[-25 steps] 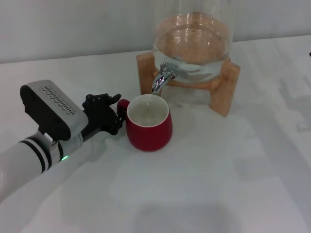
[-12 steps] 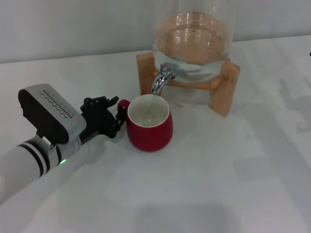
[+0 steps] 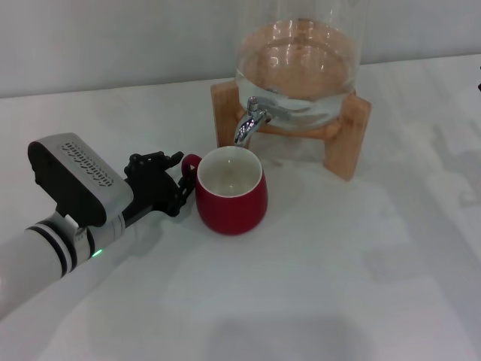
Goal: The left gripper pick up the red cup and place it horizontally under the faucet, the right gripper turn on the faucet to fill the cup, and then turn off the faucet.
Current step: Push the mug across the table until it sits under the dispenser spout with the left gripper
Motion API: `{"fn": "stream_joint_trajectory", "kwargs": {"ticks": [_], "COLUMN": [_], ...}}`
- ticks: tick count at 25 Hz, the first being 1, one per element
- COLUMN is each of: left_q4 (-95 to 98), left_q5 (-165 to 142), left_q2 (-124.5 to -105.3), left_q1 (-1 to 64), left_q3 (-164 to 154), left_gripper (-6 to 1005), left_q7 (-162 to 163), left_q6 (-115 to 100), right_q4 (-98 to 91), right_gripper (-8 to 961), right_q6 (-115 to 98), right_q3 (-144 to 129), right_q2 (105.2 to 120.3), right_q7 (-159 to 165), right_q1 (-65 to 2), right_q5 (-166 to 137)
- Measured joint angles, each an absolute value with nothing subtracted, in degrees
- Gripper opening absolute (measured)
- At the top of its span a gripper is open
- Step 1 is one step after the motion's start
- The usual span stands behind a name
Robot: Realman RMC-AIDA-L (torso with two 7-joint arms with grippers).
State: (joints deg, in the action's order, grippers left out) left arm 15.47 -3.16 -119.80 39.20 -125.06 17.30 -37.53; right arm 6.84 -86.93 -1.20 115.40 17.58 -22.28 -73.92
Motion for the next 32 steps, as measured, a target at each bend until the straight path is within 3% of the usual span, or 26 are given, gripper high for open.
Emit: {"fn": "stream_joint_trajectory", "kwargs": {"ticks": [32], "left_q4": [17.3], "left_q5": [-2.9], "left_q2": [-119.89], "left_q1": [35.8], "left_q3": [-124.7], "left_gripper": [341], "left_q7": [15.1], "left_q6": [-37.5], "right_q4": [6.7], "right_gripper": [725], "right_q6": [-86.5], "right_q3": [-1.3], "right_q2": [115.41], "right_q7": [17.6], "right_q1": [-22.0], "right_q5": [-73.9]}}
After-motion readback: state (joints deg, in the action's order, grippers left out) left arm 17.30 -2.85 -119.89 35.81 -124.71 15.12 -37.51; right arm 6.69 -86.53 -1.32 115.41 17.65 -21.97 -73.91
